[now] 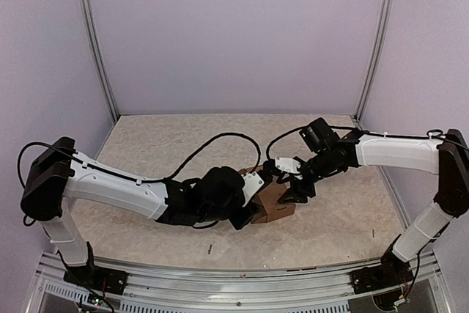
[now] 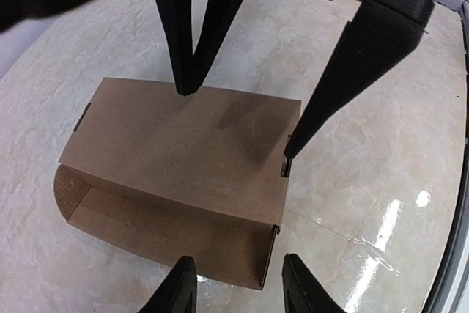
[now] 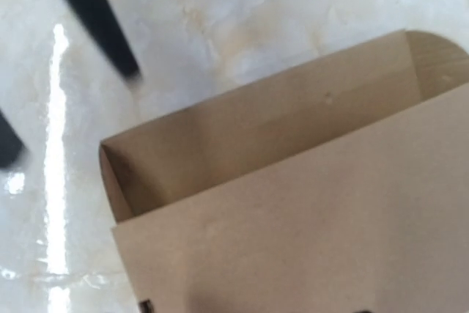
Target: Fold the paper box
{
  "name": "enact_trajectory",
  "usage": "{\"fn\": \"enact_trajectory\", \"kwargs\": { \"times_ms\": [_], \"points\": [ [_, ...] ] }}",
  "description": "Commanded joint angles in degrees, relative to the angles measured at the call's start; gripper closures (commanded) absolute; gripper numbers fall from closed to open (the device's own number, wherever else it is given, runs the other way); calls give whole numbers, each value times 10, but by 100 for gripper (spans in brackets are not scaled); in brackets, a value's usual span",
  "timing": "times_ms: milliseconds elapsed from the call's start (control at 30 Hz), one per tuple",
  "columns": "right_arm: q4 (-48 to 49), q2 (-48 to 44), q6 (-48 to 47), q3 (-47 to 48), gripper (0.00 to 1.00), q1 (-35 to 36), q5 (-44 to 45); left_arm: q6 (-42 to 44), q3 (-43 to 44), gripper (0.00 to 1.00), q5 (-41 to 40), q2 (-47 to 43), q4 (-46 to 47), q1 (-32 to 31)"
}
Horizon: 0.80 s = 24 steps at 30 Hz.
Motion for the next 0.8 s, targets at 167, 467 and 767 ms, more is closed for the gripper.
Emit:
{"fn": "enact_trajectory", "kwargs": {
  "times_ms": [167,467,767],
  "points": [
    [10,-10,-2,-6,32,2,33,-40,-100,54,49,-104,22,106],
    [27,29,52,48,31,-1,62,7,-63,53,156,-3,108,256],
    [29,98,73,105,29,-27,52,12,26,52,351,107,142,305]
  ]
}}
